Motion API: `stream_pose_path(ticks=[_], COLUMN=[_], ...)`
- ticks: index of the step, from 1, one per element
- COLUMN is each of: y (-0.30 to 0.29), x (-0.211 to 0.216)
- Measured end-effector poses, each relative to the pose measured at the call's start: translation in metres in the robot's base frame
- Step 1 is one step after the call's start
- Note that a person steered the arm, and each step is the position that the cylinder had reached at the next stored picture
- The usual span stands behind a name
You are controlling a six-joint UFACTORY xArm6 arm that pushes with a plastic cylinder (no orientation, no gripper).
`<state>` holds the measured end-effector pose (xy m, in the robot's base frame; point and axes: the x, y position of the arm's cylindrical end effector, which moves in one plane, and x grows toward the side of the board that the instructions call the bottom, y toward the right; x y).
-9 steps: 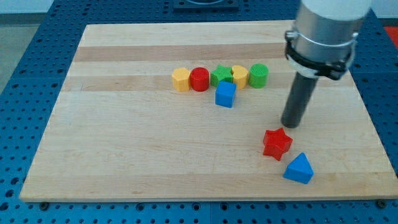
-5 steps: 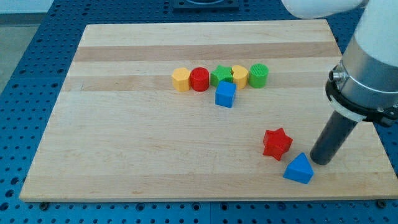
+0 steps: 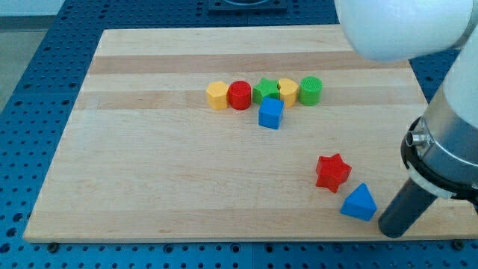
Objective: Move the blue triangle to the blue cube
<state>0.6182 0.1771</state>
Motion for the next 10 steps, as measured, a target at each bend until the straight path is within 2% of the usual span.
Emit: stream_pose_path(ticks=[2, 6, 10], y=[-0.002, -0.08, -0.09], x=[-0.009, -0.018, -0.04])
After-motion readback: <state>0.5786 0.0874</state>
